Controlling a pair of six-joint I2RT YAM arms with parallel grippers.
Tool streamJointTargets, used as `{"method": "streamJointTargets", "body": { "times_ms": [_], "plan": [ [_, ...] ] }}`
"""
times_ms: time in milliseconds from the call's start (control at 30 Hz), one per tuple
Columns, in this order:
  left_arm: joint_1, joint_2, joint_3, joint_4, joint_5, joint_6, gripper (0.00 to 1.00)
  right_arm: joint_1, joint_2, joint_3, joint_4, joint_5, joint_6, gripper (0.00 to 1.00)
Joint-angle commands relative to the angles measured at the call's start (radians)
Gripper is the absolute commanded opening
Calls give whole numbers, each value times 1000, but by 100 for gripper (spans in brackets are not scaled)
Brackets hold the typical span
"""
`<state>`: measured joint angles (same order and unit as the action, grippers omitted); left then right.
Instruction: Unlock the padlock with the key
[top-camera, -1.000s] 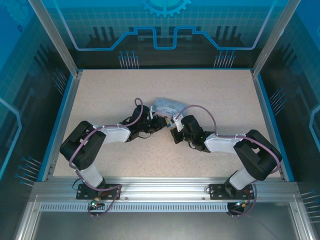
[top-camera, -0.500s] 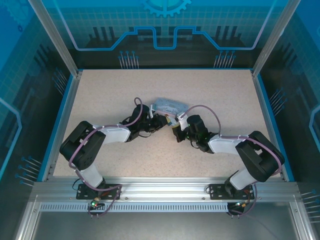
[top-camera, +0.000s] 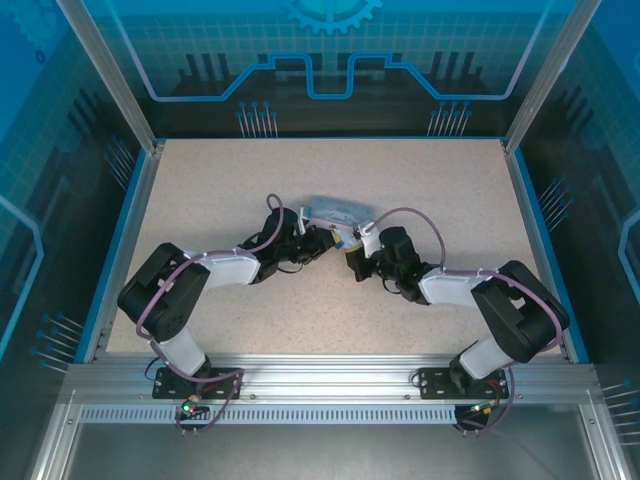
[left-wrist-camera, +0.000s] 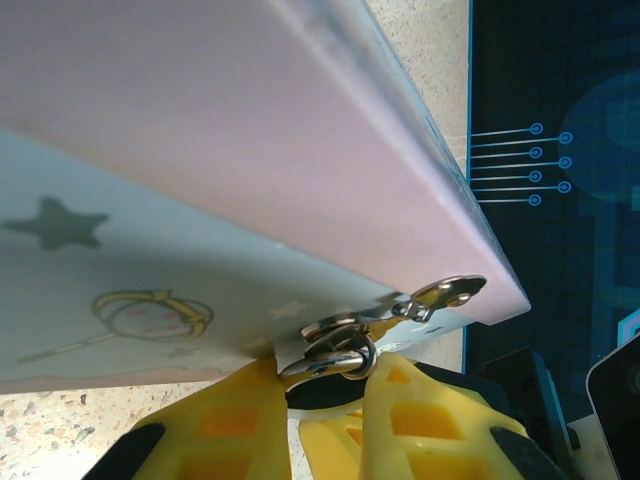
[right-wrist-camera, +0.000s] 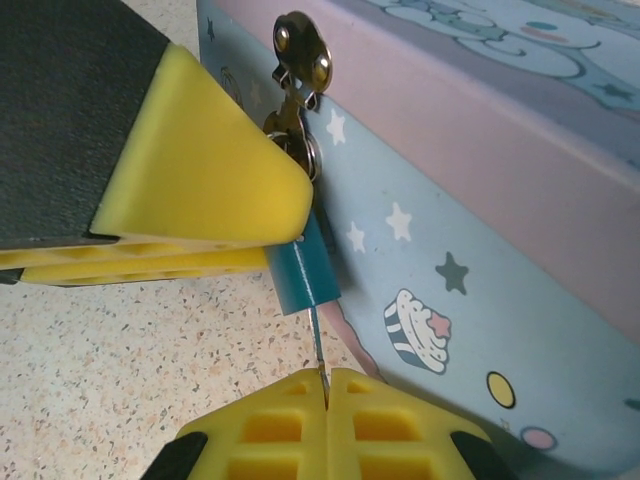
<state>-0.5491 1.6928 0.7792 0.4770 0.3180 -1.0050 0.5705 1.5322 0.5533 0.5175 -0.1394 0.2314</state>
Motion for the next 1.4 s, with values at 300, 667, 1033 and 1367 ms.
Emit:
{"method": "streamJointTargets", "body": {
  "times_ms": [300,667,1033,1367],
  "plan": [
    [-24,-1,-19,7,72,3,15,-34,20,73,101,-101,-40,0],
    [-23,1,-26,4,82,3,15,-48,37,96,88,-88,-67,0],
    [-23,-5,-40,12,93,-1,15,-80,40,114,98,-162,-51,0],
    [-23,-12,-46,9,93,-1,15,-104,74,123,149,-234,-1,0]
  ]
}}
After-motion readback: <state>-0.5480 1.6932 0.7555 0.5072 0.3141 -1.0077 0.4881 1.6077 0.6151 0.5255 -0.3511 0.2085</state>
